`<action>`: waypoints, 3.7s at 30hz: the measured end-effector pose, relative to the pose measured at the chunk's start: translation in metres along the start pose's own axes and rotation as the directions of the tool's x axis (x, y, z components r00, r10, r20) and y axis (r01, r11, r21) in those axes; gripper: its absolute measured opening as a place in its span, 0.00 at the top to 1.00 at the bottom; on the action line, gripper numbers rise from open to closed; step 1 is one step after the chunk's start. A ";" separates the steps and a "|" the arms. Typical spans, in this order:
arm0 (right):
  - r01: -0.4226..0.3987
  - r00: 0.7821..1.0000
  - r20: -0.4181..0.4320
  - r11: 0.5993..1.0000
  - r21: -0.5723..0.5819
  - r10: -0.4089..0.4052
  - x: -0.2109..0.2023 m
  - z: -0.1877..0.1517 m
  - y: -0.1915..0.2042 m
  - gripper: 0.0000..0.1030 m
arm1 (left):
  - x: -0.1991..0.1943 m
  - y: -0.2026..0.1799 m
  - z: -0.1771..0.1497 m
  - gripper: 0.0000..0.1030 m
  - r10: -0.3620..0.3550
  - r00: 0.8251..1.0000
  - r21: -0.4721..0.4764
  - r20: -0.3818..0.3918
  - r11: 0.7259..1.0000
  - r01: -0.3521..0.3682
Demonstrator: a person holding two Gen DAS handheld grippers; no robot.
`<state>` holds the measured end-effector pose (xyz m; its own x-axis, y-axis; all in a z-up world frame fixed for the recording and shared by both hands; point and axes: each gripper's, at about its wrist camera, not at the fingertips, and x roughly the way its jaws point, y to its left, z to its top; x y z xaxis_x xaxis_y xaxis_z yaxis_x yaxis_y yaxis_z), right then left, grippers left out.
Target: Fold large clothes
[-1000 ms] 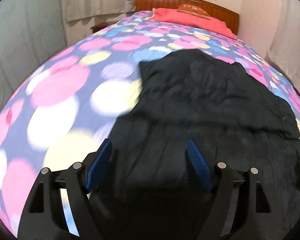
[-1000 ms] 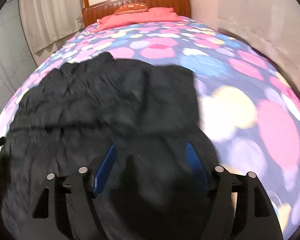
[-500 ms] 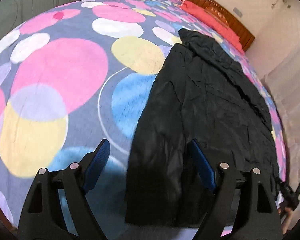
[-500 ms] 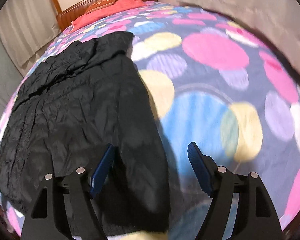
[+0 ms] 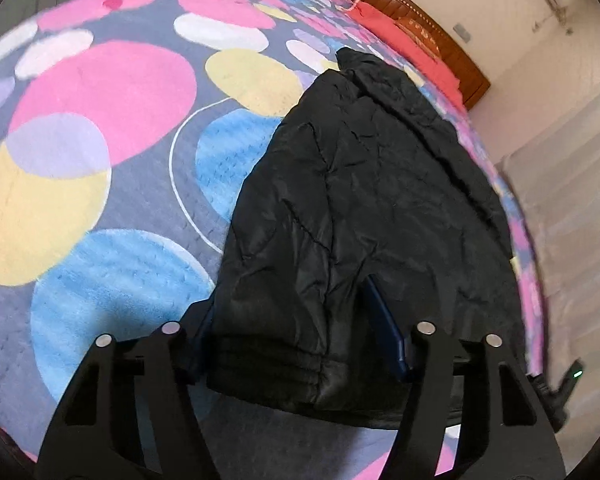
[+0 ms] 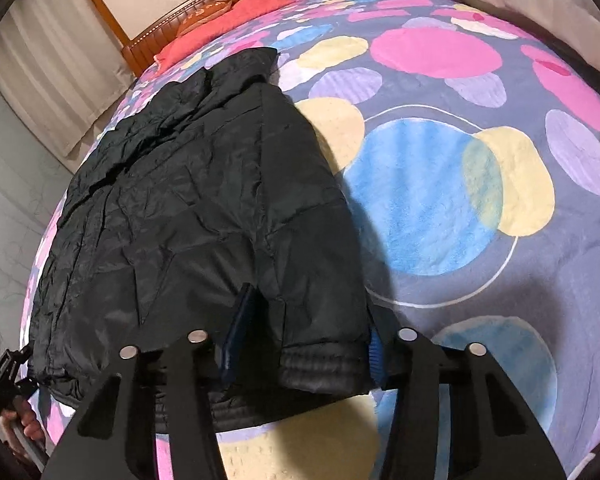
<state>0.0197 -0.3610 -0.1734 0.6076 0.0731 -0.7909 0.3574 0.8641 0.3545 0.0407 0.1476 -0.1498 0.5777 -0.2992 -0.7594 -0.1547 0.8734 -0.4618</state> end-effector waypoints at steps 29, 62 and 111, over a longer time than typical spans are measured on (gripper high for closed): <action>-0.263 0.964 0.063 0.962 0.070 0.259 -0.052 -0.013 -0.007 0.85 | -0.066 -0.008 -0.016 0.88 -0.066 0.986 -0.027 0.151 0.997 0.071; -0.638 0.758 0.260 0.763 0.106 0.598 -0.030 0.219 0.070 0.86 | -0.038 -0.102 0.231 0.90 -0.165 0.945 0.086 0.283 0.986 0.146; -0.130 0.987 0.048 0.945 -0.301 0.151 0.173 0.277 0.254 0.56 | 0.174 -0.201 0.282 0.28 0.012 0.987 0.389 0.161 0.918 -0.074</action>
<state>0.4123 -0.2674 -0.0822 0.6881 0.1790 -0.7032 0.0448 0.9568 0.2874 0.3987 0.0283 -0.0596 0.6973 -0.2231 -0.6812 0.1264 0.9737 -0.1895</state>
